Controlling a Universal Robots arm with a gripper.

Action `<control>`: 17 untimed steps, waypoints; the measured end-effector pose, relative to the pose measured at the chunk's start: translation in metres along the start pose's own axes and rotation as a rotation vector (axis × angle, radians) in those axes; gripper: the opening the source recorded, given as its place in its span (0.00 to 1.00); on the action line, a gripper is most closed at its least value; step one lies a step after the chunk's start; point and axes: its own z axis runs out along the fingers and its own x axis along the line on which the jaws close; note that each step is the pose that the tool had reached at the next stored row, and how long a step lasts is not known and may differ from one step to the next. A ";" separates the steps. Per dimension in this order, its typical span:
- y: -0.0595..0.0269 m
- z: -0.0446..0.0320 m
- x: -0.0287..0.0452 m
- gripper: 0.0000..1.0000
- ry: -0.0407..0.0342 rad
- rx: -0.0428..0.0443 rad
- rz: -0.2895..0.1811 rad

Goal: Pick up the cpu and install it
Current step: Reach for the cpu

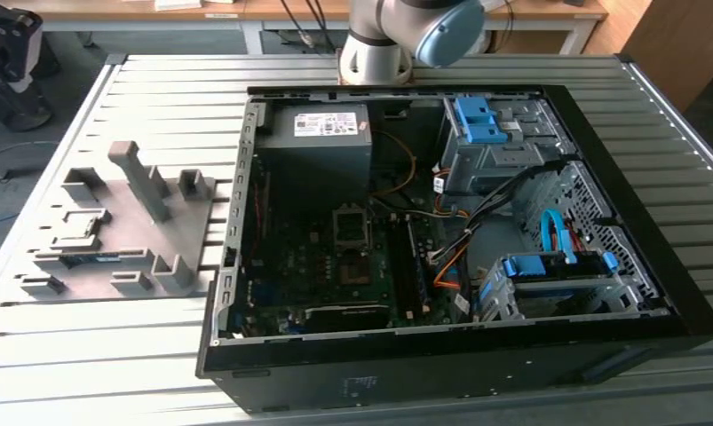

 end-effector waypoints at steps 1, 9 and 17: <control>-0.0002 0.0007 0.0017 0.10 -0.0001 -0.0001 0.000; -0.0010 0.0140 0.0069 0.10 -0.0001 -0.0001 0.000; -0.0016 0.0276 0.0227 0.10 -0.0001 0.0008 0.000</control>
